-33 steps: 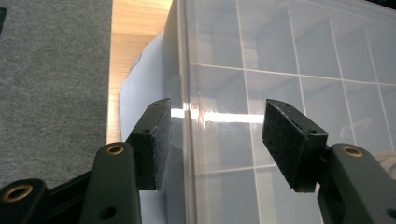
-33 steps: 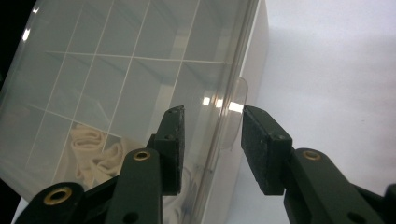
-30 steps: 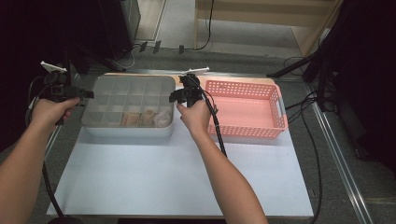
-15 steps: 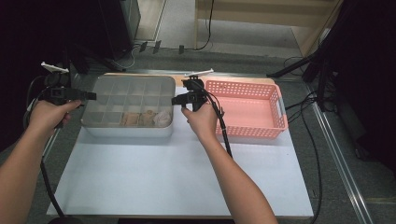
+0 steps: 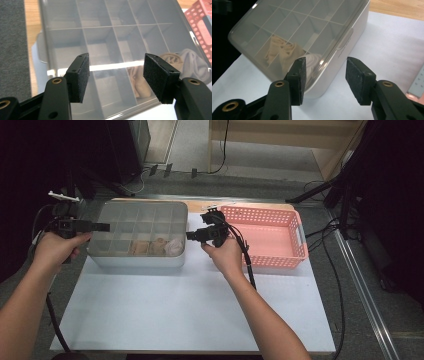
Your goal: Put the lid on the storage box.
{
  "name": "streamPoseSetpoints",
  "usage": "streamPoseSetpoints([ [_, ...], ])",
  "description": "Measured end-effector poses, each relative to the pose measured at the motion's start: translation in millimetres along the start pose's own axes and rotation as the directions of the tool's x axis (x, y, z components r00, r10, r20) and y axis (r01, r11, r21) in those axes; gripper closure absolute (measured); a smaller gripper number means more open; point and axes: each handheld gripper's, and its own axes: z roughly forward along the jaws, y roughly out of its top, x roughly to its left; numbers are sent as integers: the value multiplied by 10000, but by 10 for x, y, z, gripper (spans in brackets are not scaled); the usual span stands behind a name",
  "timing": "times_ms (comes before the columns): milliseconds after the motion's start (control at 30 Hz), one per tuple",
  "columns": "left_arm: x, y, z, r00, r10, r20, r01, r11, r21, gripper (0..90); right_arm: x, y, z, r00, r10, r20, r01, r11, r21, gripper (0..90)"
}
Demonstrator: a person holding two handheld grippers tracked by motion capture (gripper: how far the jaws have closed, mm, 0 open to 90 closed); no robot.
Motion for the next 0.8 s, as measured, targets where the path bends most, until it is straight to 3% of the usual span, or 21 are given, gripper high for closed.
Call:
streamPoseSetpoints([
  [300, -206, -164, 5, 9984, 504, 253, -501, 9987, -135, 393, -51, -186, -178, 9978, -618, -232, 613, 9979, -195, 500],
  [800, -601, -525, -53, 9886, 1421, 502, -1400, 9892, -422, 395, -216, -553, -536, 9901, -1371, -300, 1360, 9901, -347, 482],
])
